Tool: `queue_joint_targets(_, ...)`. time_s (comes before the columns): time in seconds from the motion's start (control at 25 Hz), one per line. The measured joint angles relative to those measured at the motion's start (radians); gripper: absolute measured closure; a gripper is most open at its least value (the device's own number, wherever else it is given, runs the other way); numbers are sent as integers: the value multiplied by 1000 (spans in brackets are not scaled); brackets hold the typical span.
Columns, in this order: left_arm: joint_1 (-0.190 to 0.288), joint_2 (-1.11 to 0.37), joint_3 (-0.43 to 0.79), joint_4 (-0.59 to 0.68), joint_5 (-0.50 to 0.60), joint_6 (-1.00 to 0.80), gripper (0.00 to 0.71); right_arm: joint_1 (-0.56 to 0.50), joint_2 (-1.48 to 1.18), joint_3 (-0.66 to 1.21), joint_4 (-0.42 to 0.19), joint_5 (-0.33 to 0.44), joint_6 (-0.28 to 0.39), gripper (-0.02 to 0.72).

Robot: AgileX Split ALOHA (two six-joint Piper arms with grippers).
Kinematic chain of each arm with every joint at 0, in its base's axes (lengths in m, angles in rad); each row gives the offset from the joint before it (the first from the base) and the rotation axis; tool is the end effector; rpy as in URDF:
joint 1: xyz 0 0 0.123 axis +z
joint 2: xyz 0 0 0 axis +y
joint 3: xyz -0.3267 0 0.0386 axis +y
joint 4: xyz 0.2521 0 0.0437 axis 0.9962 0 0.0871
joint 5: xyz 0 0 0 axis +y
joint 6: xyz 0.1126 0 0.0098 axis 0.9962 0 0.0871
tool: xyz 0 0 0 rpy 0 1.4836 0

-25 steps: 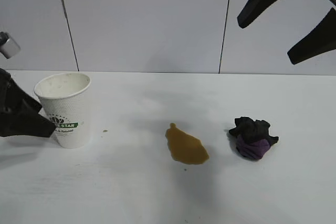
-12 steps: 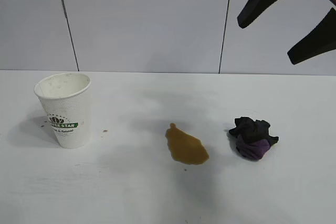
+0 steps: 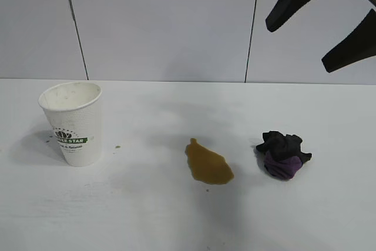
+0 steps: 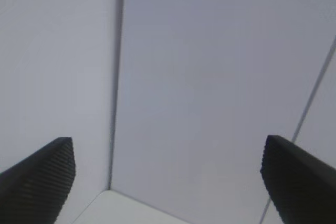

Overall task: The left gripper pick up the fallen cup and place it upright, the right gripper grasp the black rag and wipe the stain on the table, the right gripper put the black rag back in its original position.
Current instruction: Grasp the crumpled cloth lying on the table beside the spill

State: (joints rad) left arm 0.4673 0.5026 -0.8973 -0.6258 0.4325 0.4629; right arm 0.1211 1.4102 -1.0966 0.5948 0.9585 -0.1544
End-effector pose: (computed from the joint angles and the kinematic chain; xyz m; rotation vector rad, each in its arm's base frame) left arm 0.0633 0.0009 0.4650 -0.2203 1.4348 0.1065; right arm 0.2769 0.0859 0.3262 -0.0300 2.6615 0.7444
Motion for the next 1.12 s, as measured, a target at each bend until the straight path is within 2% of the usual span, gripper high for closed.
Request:
queue_joint_targets(0.12, -51, -141, 0, -1, 167, 0, 16, 0, 0, 0, 0, 0, 0, 102)
queue_joint_targets(0.24, -126, -242, 0, -1, 366, 0, 16, 0, 0, 0, 0, 1, 0, 102)
queue_joint_targets(0.36, -209, -297, 0, 12, 593, 0, 16, 0, 0, 0, 0, 2, 0, 102)
queue_joint_targets(0.48, -274, -309, 0, 85, 754, -16, 16, 0, 0, 0, -2, 2, -2, 102)
queue_joint_targets(0.64, -342, -309, 0, 298, 830, -131, 16, 0, 0, 0, -12, 3, -2, 102)
queue_joint_targets(0.8, -398, -313, 25, 488, 846, -293, 16, 0, 0, 0, -21, 5, -3, 102)
queue_joint_targets(0.96, -404, -346, 148, 549, 845, -367, 16, 0, 0, 0, -24, 9, -3, 102)
queue_joint_targets(1.12, -411, -392, 297, 565, 799, -379, 16, 0, 0, 0, -23, 9, -3, 102)
